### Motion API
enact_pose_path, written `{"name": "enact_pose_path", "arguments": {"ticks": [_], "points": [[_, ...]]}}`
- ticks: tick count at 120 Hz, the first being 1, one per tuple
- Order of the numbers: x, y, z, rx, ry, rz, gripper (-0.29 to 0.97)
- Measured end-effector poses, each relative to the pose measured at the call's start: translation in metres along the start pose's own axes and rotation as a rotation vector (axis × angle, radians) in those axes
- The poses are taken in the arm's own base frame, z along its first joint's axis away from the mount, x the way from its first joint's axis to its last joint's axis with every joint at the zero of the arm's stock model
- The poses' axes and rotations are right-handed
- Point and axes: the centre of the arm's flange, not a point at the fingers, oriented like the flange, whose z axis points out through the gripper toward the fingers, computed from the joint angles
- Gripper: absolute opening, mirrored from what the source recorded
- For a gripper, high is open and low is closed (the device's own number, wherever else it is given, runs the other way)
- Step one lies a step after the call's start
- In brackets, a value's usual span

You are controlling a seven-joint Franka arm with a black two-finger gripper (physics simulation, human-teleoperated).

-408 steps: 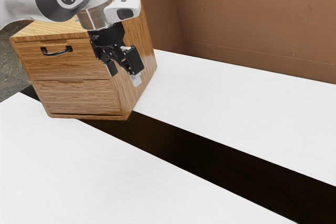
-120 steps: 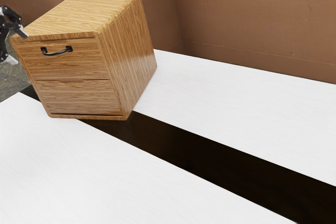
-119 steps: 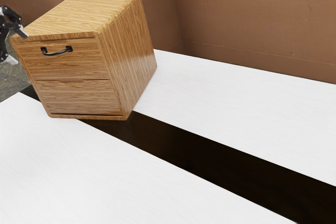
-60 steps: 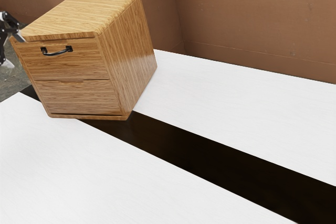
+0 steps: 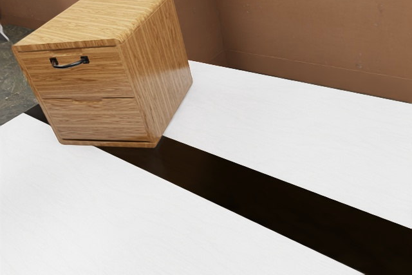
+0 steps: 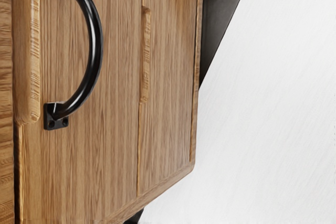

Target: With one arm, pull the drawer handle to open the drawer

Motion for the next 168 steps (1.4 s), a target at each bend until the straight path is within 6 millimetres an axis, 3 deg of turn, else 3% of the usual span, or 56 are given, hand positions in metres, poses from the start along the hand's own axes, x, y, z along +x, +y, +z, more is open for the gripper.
{"name": "enact_pose_path", "arguments": {"ticks": [6, 12, 25, 42, 50, 72, 85, 134, 168], "points": [[-0.018, 0.011, -0.022, 0.018, -0.007, -0.027, 0.68], [-0.031, 0.017, -0.030, 0.021, -0.008, -0.045, 0.68], [-0.052, 0.025, -0.030, 0.009, -0.015, -0.075, 0.68], [-0.093, 0.027, -0.021, 0.028, -0.039, -0.148, 0.68], [-0.100, 0.025, -0.018, 0.052, -0.043, -0.159, 0.68], [-0.082, 0.010, -0.015, 0.113, -0.024, -0.125, 0.68], [-0.080, 0.001, 0.012, 0.097, -0.026, -0.122, 0.68], [-0.092, -0.002, 0.037, 0.090, -0.040, -0.138, 0.68], [-0.063, -0.012, 0.056, 0.077, -0.017, -0.093, 0.68]]}}
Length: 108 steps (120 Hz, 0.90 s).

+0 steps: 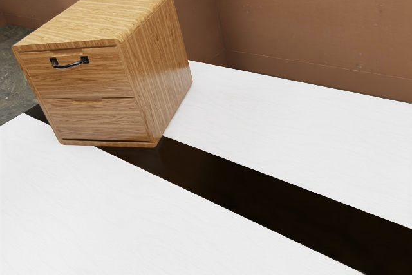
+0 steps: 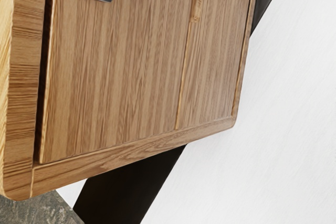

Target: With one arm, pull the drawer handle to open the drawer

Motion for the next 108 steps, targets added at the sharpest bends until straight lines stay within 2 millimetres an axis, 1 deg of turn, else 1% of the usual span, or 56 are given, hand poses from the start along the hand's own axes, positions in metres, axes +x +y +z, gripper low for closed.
{"name": "enact_pose_path", "arguments": {"ticks": [46, 60, 78, 90, 108], "points": [[0.016, 0.002, 0.006, -0.028, 0.021, 0.024, 0.68], [0.022, 0.001, 0.004, -0.026, 0.024, 0.031, 0.68], [0.036, -0.004, 0.001, -0.017, 0.036, 0.050, 0.68], [0.039, -0.005, 0.001, -0.014, 0.037, 0.053, 0.68], [0.049, -0.007, -0.001, -0.008, 0.044, 0.067, 0.68]]}}
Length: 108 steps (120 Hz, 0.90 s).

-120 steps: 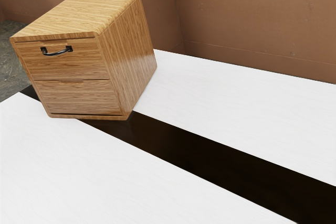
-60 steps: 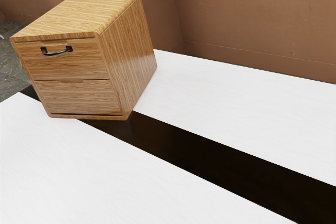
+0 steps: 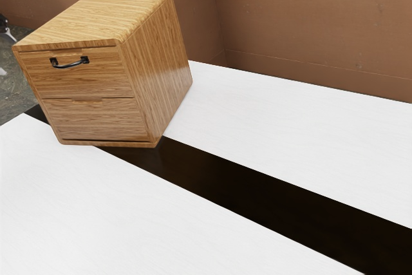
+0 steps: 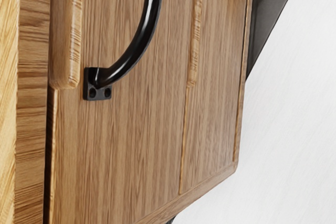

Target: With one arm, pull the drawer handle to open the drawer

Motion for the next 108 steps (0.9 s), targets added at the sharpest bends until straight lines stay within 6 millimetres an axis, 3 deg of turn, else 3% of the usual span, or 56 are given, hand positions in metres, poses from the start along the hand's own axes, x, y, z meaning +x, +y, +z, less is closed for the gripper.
{"name": "enact_pose_path", "arguments": {"ticks": [84, 108], "points": [[0.019, -0.009, -0.031, 0.059, 0.021, 0.021, 0.68], [0.024, -0.012, -0.024, 0.060, 0.024, 0.027, 0.68]]}}
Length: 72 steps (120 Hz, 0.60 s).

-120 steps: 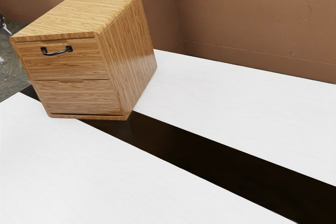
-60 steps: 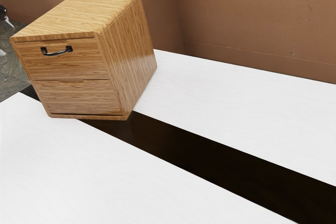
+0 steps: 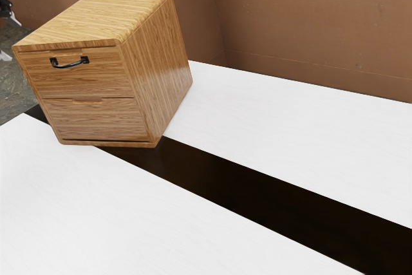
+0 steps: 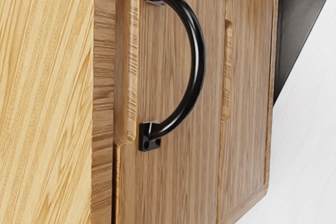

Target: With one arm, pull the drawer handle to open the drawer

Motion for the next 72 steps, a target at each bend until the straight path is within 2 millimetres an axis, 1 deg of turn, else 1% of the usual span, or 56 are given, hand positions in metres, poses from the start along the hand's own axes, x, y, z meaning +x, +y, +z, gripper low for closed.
{"name": "enact_pose_path", "arguments": {"ticks": [15, 24, 44, 59, 72], "points": [[-0.002, 0.000, 0.014, -0.013, -0.002, -0.002, 0.68], [0.000, -0.001, 0.018, -0.015, 0.000, 0.000, 0.68], [0.011, -0.002, 0.025, -0.021, 0.014, 0.014, 0.68], [0.019, 0.002, 0.038, -0.051, 0.015, 0.032, 0.68], [0.022, 0.006, 0.043, -0.076, 0.017, 0.036, 0.68]]}}
